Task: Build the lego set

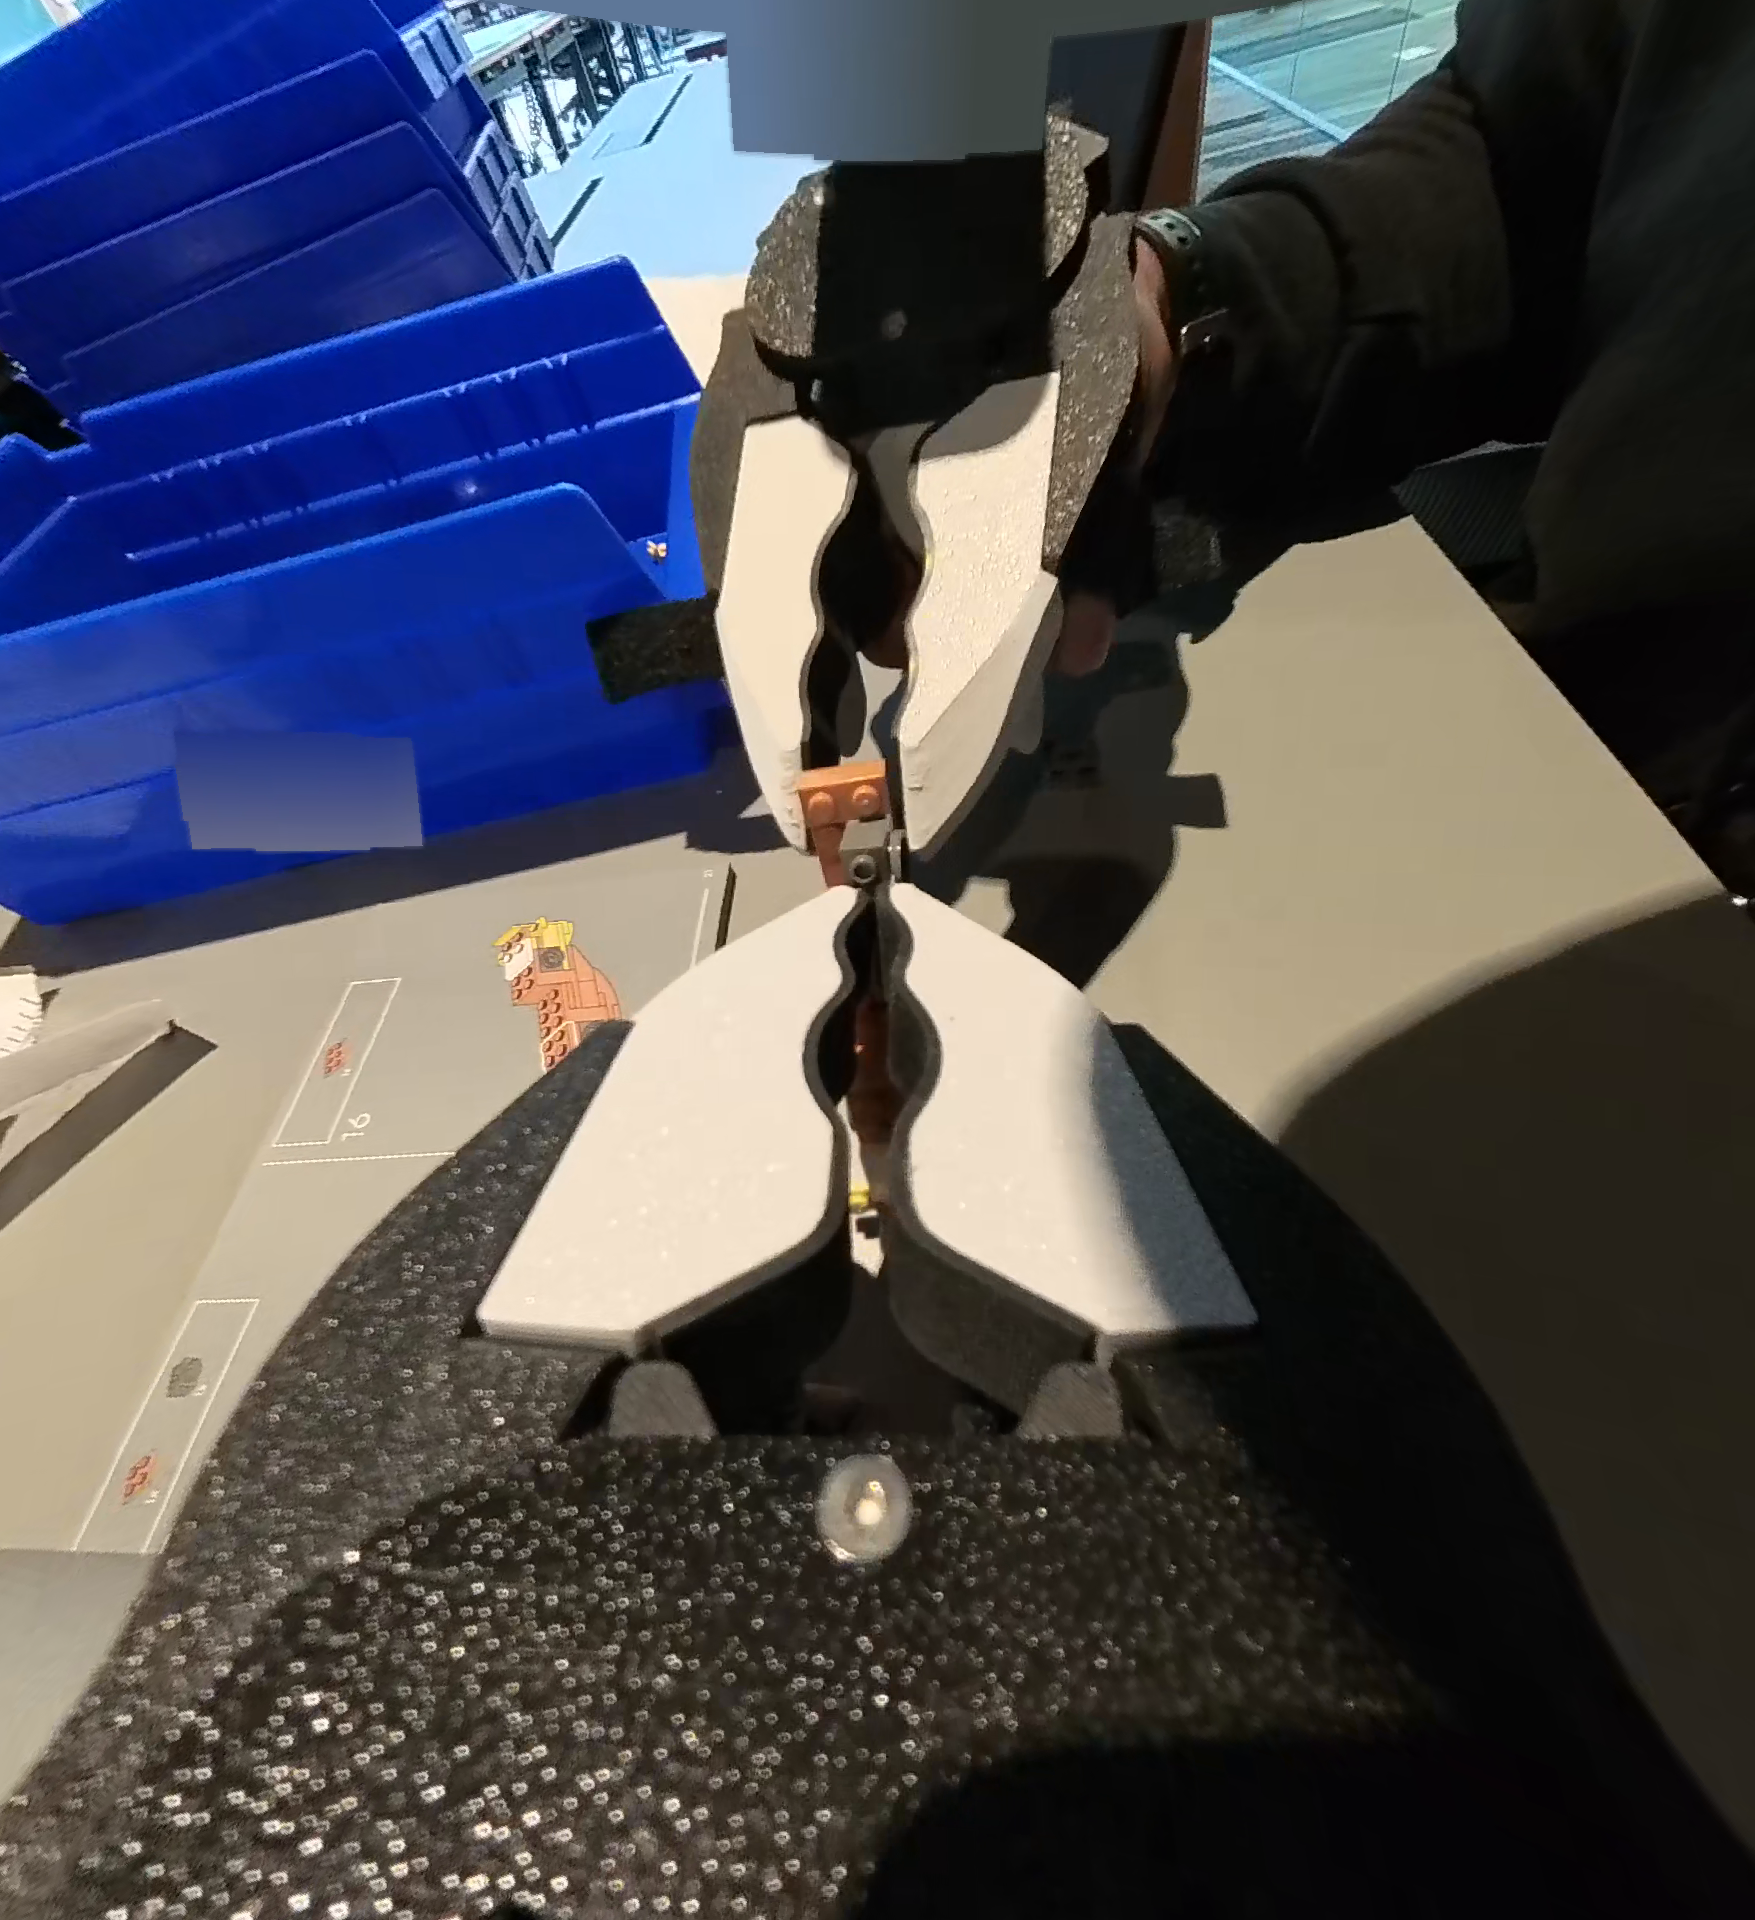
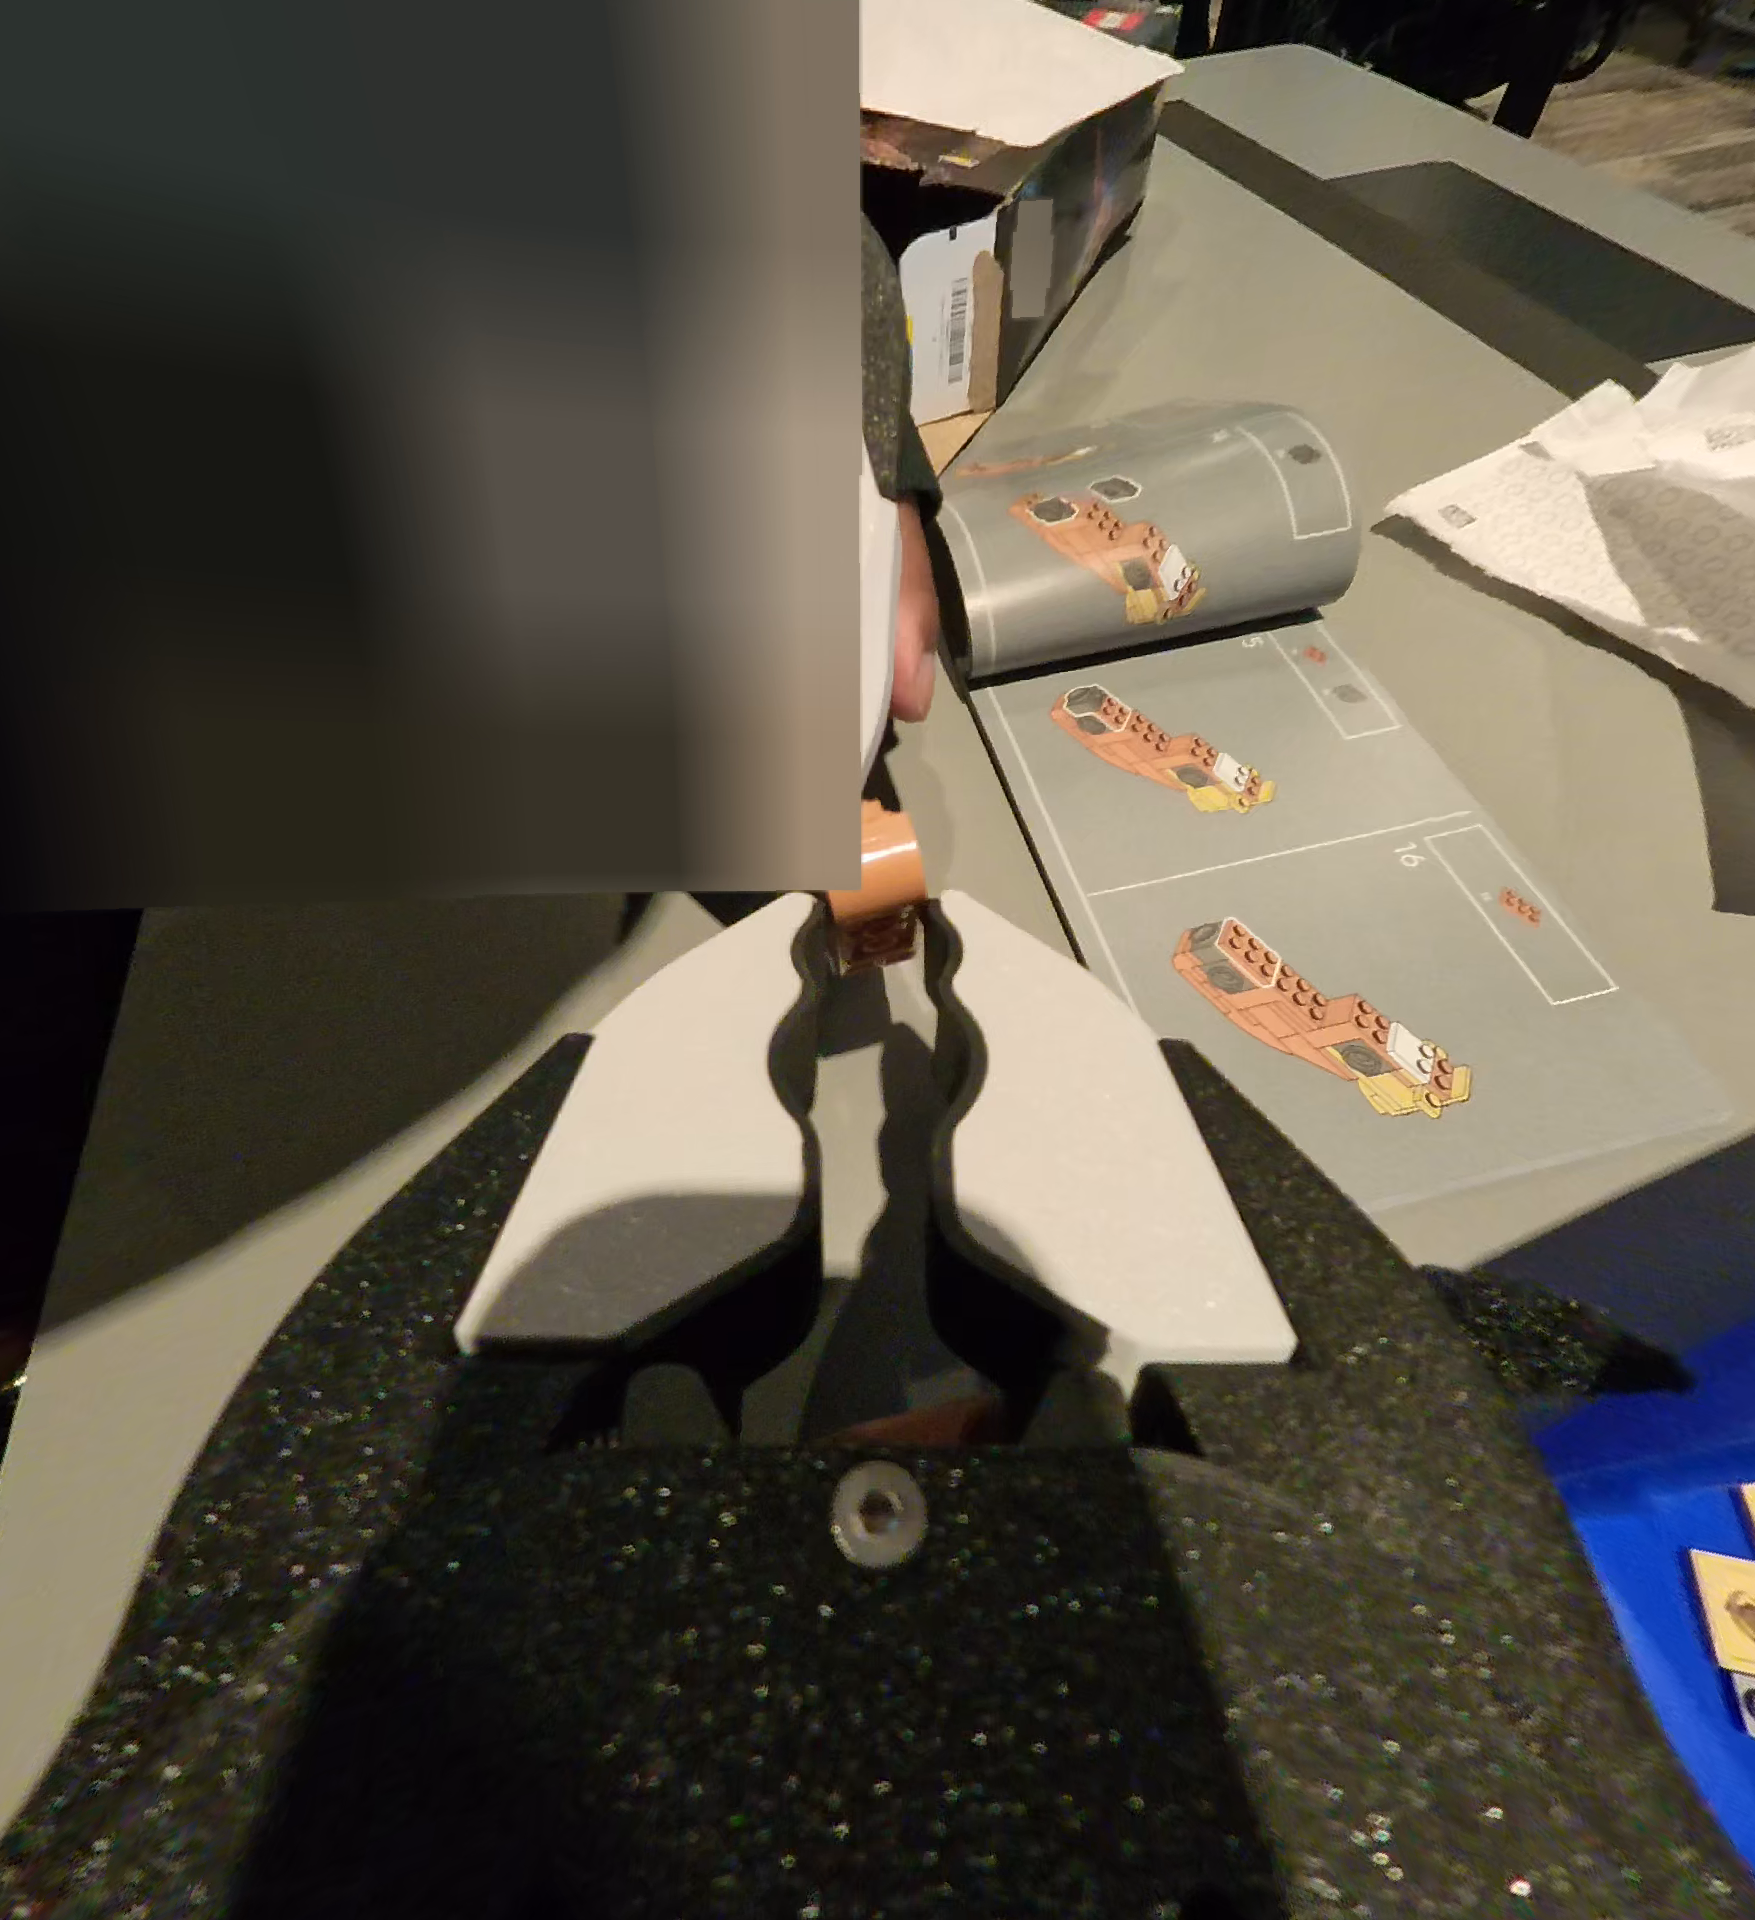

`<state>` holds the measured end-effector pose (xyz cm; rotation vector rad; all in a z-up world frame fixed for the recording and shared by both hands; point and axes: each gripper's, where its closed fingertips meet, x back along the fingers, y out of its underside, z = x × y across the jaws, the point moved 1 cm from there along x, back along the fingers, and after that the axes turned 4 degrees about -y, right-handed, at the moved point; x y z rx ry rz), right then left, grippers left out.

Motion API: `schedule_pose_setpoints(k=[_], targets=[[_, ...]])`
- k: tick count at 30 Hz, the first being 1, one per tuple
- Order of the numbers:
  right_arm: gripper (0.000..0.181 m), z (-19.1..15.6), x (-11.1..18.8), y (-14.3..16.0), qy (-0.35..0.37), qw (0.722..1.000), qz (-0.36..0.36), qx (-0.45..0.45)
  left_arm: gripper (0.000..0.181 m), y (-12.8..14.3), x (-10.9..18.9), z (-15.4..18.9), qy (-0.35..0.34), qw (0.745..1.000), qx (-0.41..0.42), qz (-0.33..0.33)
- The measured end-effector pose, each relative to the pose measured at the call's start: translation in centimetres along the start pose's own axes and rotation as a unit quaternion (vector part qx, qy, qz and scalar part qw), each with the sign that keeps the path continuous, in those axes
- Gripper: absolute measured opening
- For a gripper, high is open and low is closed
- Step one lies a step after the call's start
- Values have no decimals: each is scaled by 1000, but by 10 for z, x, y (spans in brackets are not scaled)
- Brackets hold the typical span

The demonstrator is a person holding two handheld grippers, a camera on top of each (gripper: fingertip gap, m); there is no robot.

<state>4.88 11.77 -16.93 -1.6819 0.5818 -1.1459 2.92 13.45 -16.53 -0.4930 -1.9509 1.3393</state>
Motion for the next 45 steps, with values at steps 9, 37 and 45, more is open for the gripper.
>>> schedule_pose_setpoints(k=[9,37,45], targets=[[16,0,0,-2,-14,999,17,-40,2,1,7,-3,13,1000,27,7],[20,5,3,-3,-11,999,26,-43,17,25,-15,-3,-20,995,65,-70],[37,9,11,-8,31,998,27,-38,17,20,-11,-14,-101,983,139,-57]])
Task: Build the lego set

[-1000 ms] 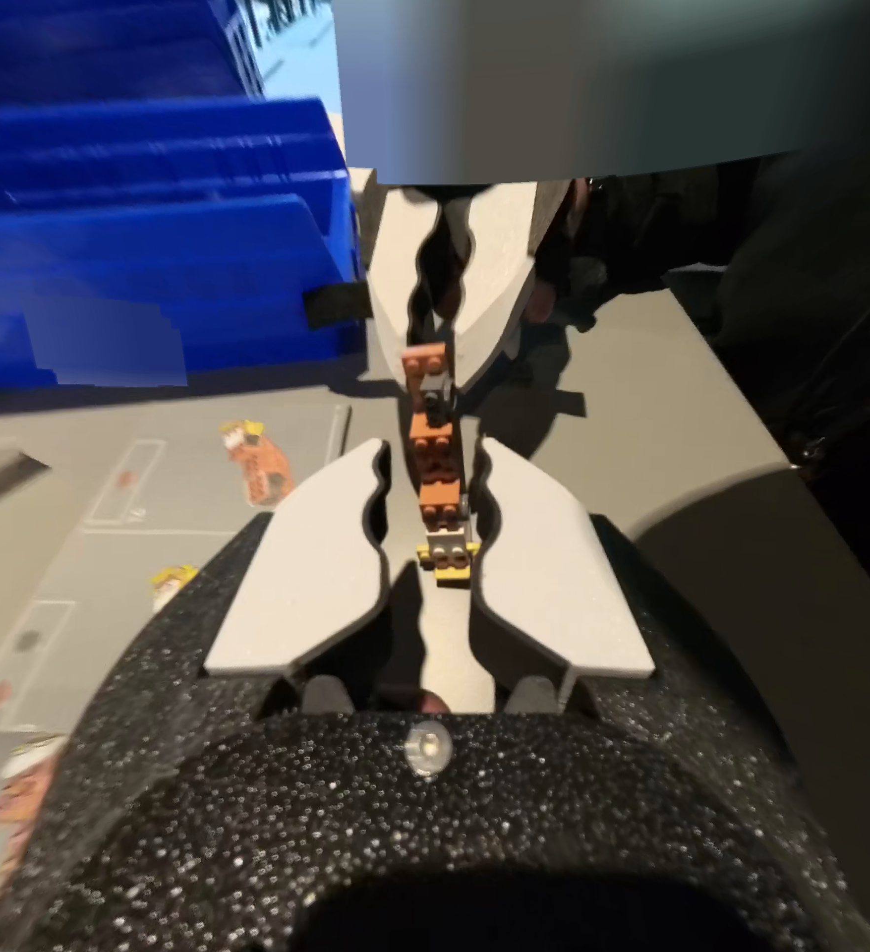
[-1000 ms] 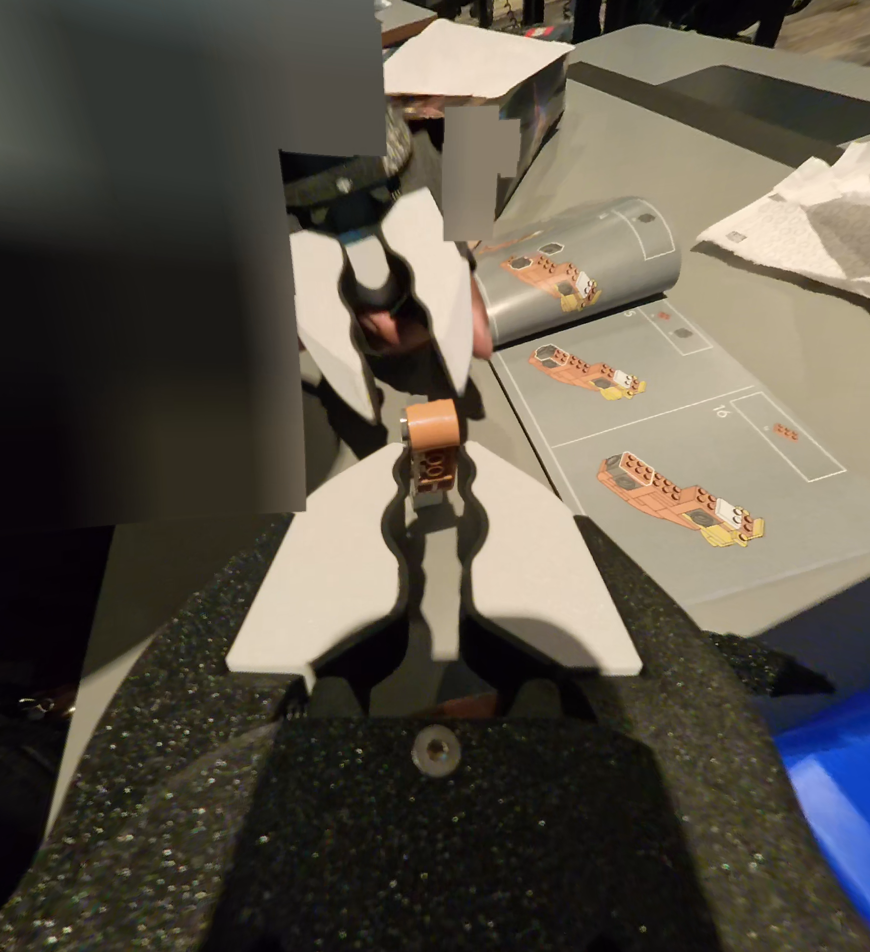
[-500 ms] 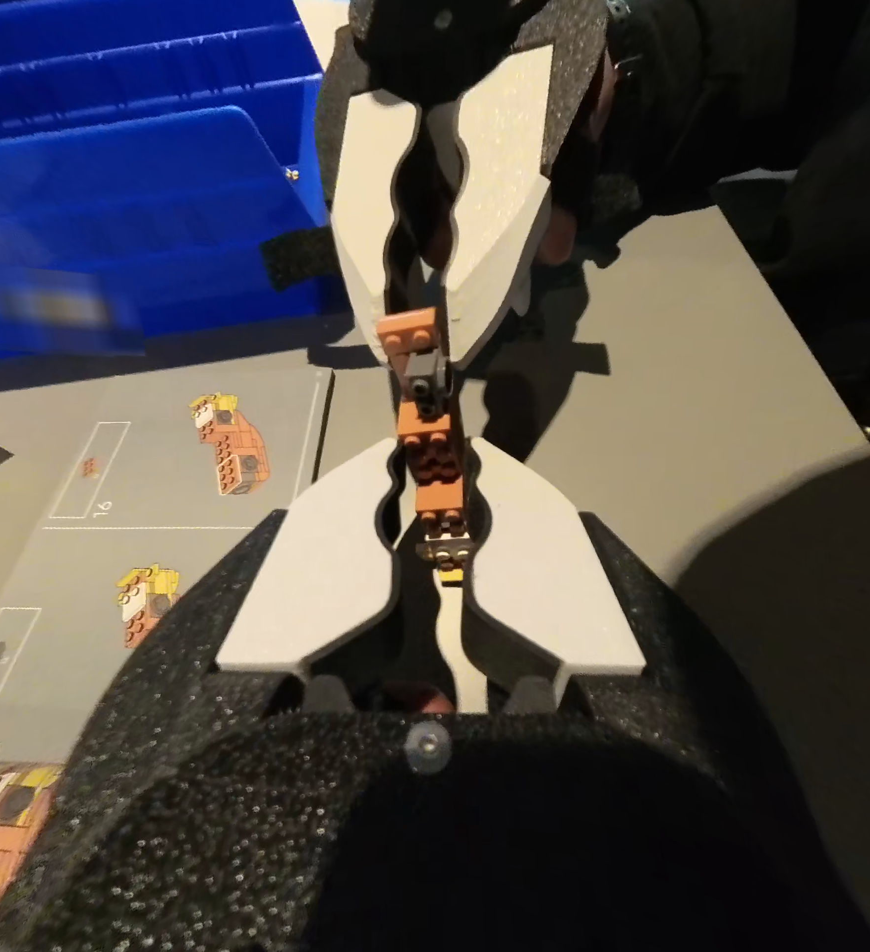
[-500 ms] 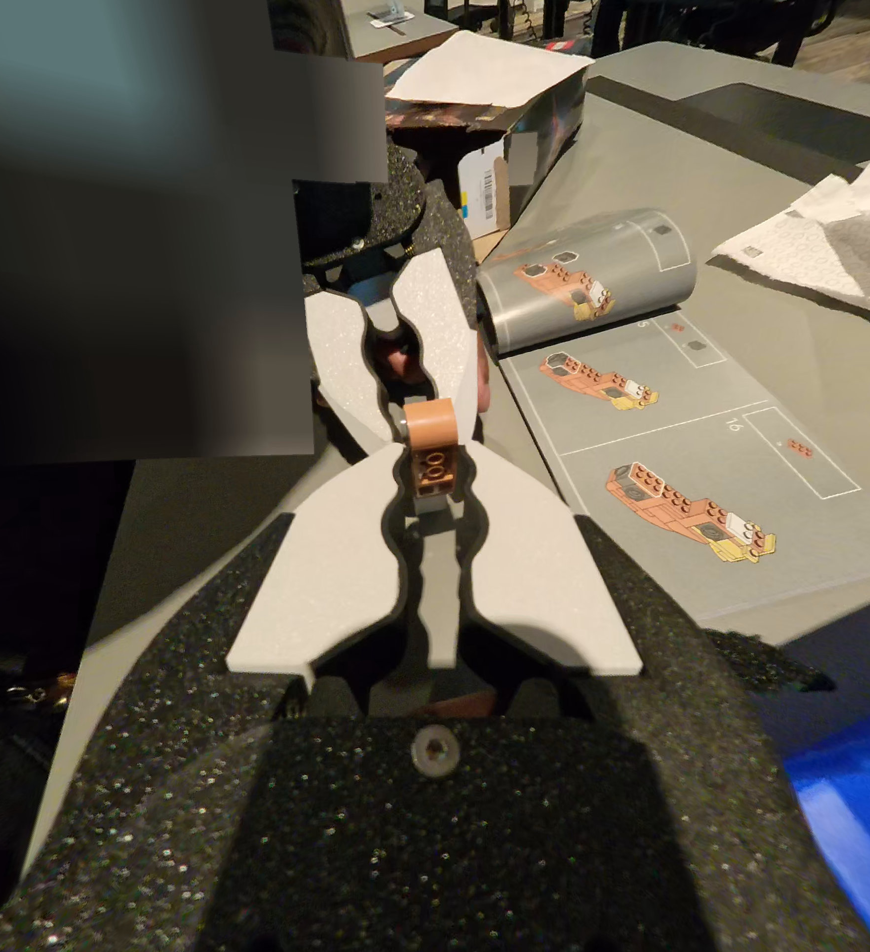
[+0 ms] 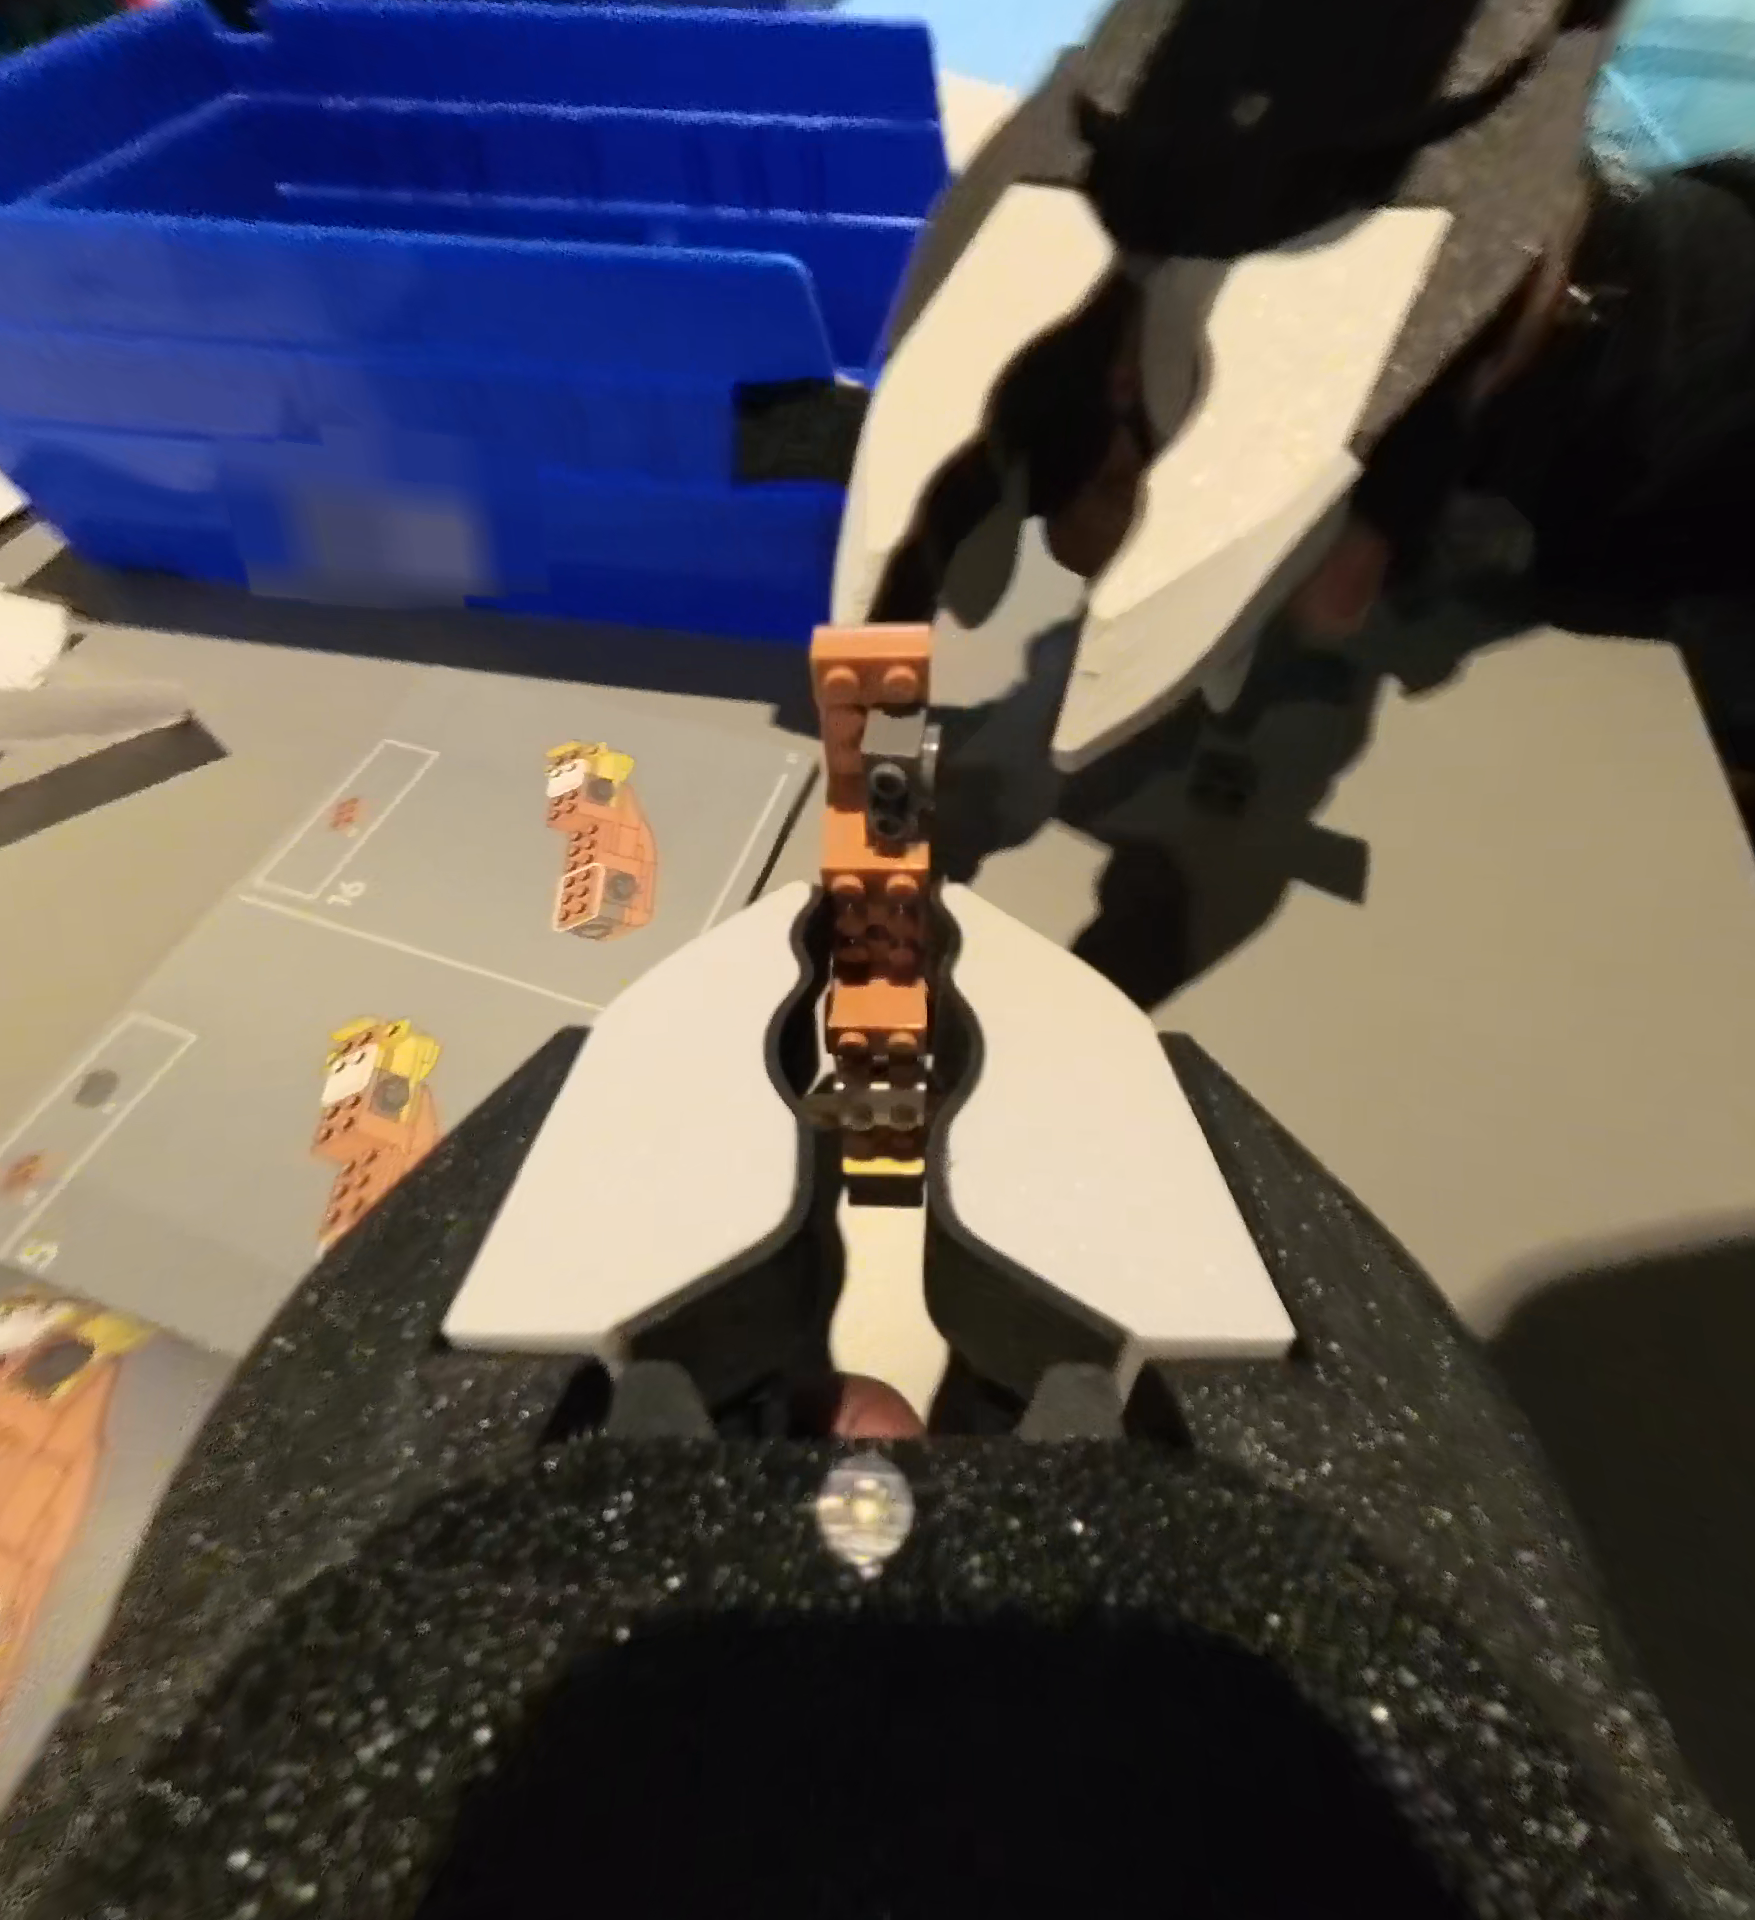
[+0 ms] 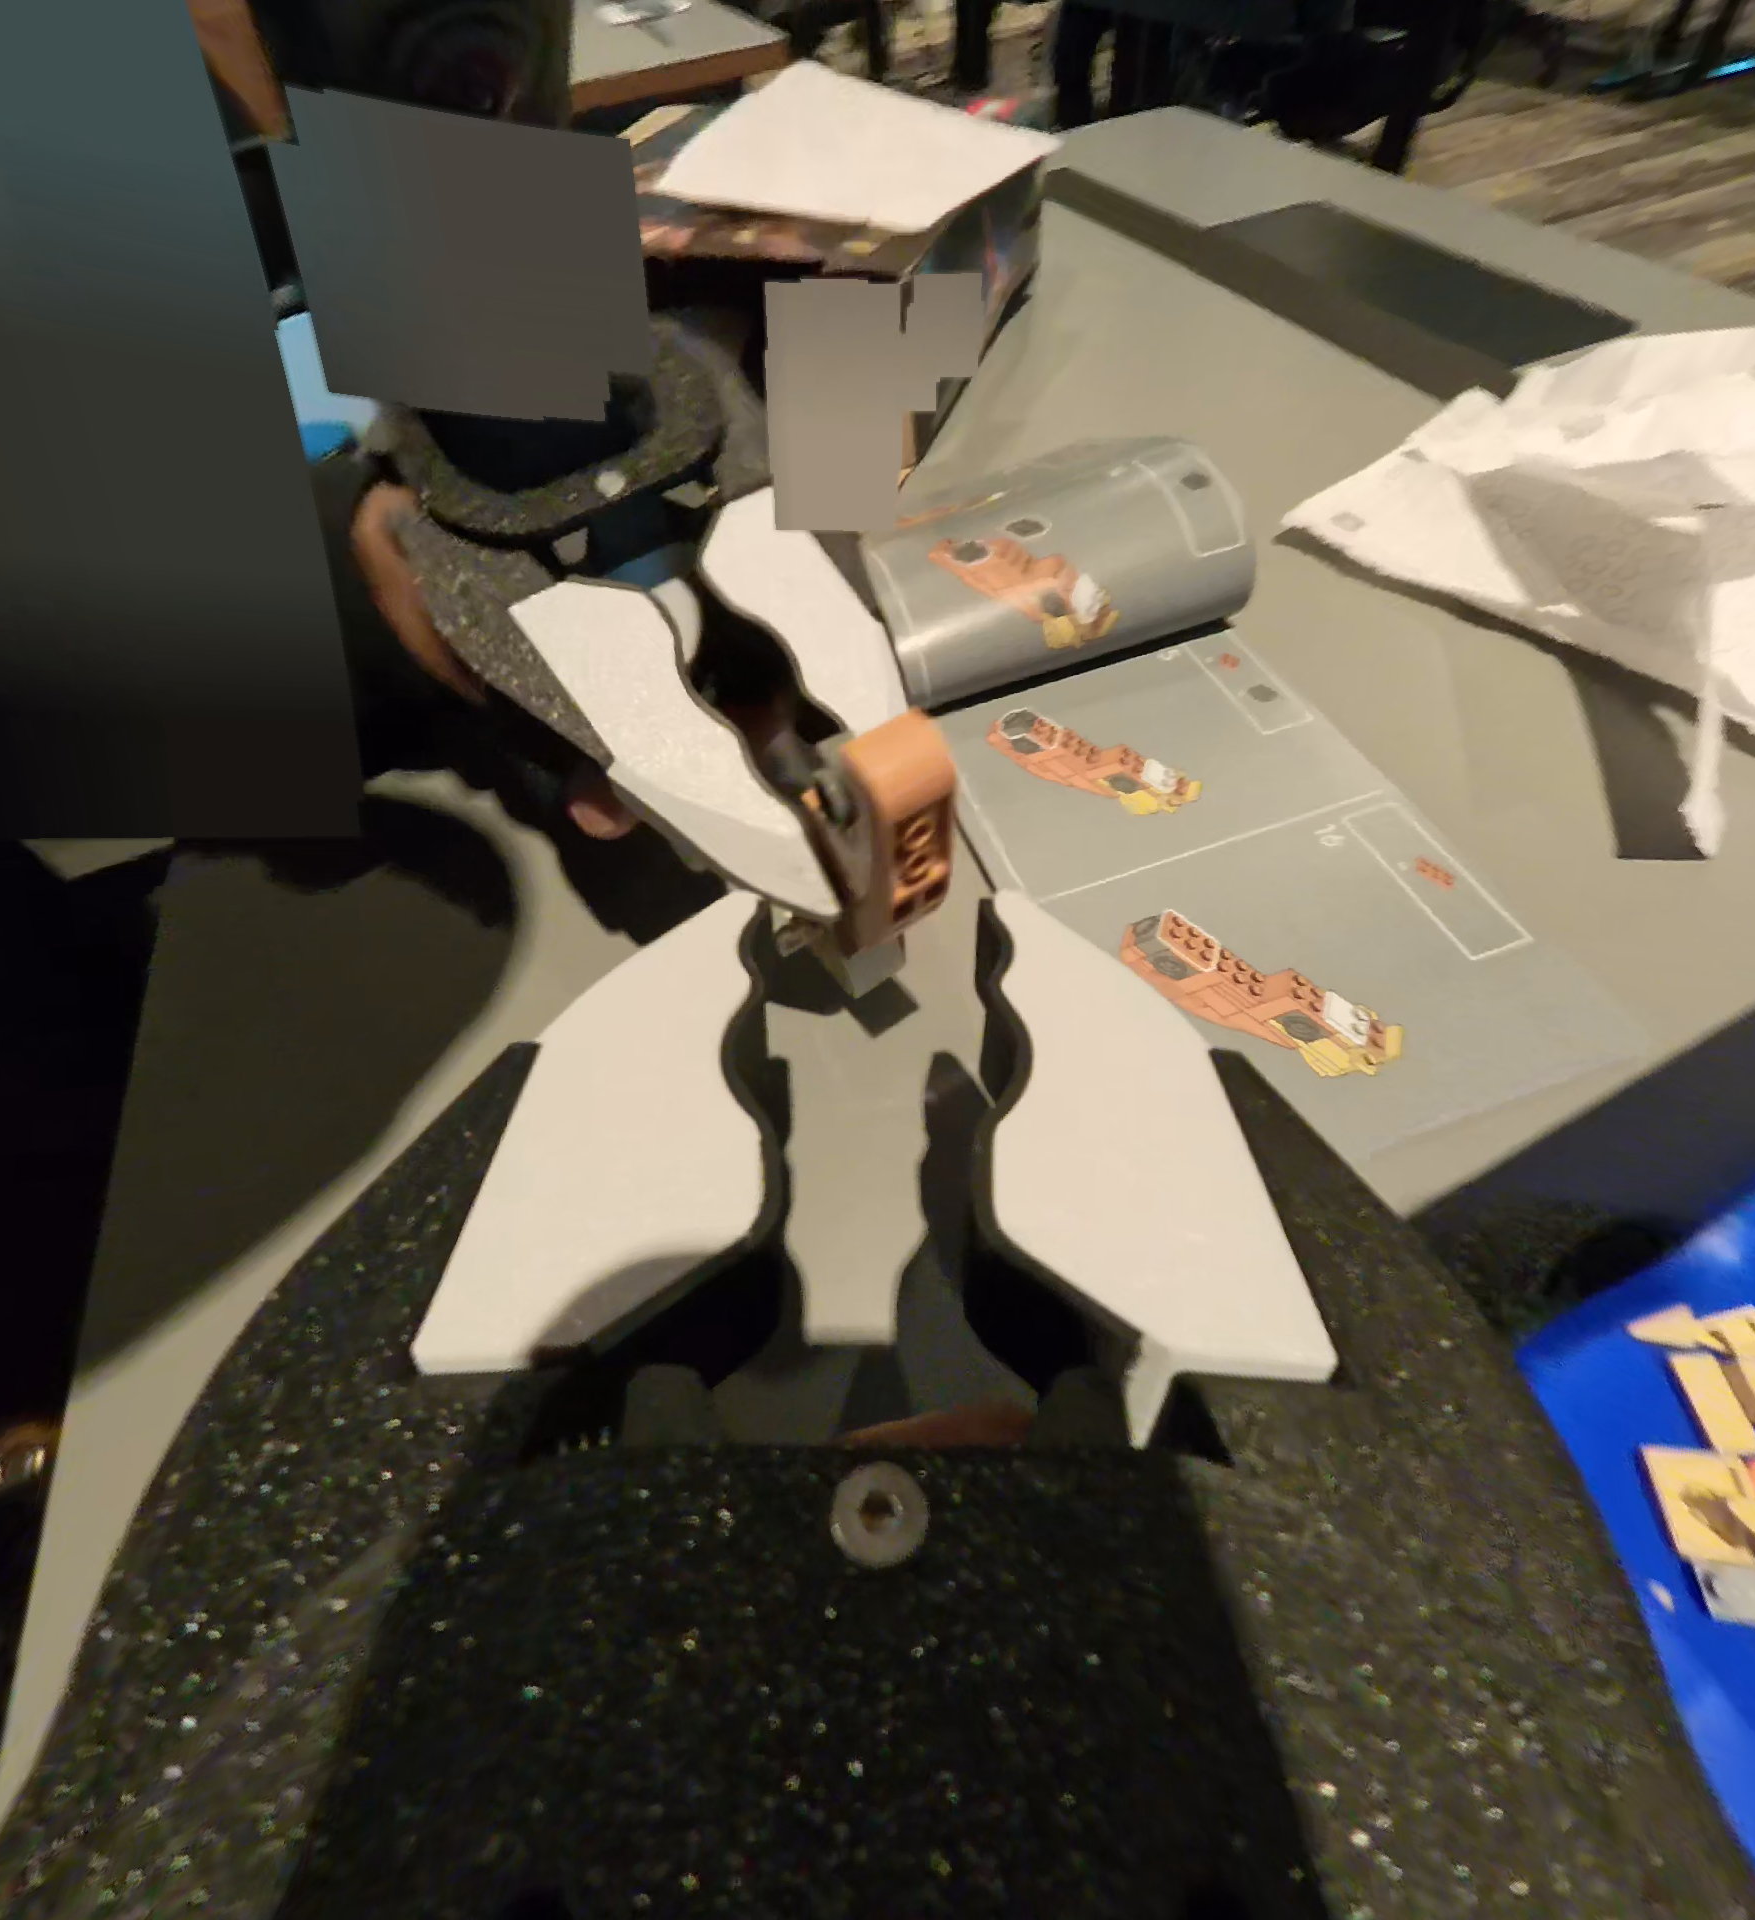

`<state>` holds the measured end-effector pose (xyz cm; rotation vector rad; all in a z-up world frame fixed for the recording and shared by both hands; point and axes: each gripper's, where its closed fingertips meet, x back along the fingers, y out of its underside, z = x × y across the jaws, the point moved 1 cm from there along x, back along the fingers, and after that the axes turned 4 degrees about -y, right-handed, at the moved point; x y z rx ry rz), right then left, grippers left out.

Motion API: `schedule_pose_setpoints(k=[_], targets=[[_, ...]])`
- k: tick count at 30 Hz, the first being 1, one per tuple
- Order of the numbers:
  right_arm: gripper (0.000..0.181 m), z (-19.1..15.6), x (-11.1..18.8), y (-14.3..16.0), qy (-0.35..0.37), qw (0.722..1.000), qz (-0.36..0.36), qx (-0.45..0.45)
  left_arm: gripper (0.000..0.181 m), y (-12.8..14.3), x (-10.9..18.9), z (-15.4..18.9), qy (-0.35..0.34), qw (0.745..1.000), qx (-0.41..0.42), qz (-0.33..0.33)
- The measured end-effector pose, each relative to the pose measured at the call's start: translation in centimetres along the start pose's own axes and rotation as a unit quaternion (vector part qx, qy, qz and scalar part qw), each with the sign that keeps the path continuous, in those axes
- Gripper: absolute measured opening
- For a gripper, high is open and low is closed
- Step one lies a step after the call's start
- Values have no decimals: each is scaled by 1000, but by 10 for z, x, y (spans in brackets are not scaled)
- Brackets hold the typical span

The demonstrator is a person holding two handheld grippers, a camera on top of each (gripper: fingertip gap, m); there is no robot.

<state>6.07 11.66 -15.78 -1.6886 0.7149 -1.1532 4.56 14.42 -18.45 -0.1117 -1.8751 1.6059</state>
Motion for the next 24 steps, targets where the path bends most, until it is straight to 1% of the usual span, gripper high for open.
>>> schedule_pose_setpoints(k=[3,5,8,11,13,15,18,20,24], targets=[[40,0,7,-11,63,997,37,-9,16,-6,5,-9,-91,994,53,11],[40,-3,12,-19,110,991,72,-26,17,-10,10,-12,-168,982,83,24],[41,-13,14,-23,146,982,111,-46,17,-17,10,0,-248,961,115,53],[47,-21,17,-22,175,976,126,-37,17,-23,3,19,-292,943,138,75],[49,-22,23,-22,193,971,138,-25,17,-29,1,28,-310,936,140,85],[48,-25,29,-23,197,969,147,-16,16,-34,-3,35,-307,936,148,89],[47,-26,32,-15,208,969,136,-5,16,-40,-8,40,-303,936,151,95],[47,-22,38,-12,223,964,142,-4,16,-41,-13,42,-298,939,145,87],[46,-17,43,-8,222,962,158,-11,17,-36,-26,45,-287,945,143,65]])
